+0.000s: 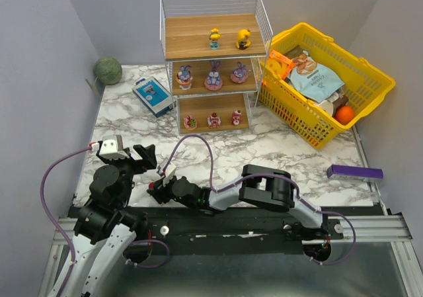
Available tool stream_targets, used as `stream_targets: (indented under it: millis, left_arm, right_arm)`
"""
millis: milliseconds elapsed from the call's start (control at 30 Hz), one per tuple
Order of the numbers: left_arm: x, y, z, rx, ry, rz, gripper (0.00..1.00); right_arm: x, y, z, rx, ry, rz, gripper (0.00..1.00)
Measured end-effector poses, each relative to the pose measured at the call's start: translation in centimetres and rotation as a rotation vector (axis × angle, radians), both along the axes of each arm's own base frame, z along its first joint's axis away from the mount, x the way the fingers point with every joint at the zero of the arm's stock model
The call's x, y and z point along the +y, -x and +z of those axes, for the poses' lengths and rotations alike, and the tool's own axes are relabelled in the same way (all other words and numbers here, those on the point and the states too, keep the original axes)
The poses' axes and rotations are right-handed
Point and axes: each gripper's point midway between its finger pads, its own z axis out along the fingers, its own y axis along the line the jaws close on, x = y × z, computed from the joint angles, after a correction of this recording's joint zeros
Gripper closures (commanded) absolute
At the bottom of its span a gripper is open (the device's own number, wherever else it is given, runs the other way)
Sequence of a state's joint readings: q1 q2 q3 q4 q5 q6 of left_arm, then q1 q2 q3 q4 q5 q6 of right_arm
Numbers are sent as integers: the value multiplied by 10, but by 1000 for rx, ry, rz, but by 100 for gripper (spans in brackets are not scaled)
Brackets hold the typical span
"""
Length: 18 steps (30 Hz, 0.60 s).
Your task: Place and organize the plastic toys onto the shelf
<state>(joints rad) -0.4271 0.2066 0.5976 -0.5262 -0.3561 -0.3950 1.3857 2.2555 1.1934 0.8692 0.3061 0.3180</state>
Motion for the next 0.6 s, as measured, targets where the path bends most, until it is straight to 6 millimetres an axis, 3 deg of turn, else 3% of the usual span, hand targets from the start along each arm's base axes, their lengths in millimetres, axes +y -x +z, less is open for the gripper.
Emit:
stream_targets:
  millis: [200,433,567,600]
  left_arm:
    - [1,0,0,0,-1,3,1]
    - [2,0,0,0,-1,13,1]
    - [6,-1,0,2,5,35,1]
    - [8,-1,-3,12,2,53,1]
  right_arm:
    - [0,0,-1,7,0,-1,82]
    - [-16,-5,9,3,66,-43,91]
    - [-32,-14,58,-26,81,-105,92]
    - [-44,-21,107,-56,45,-153,92]
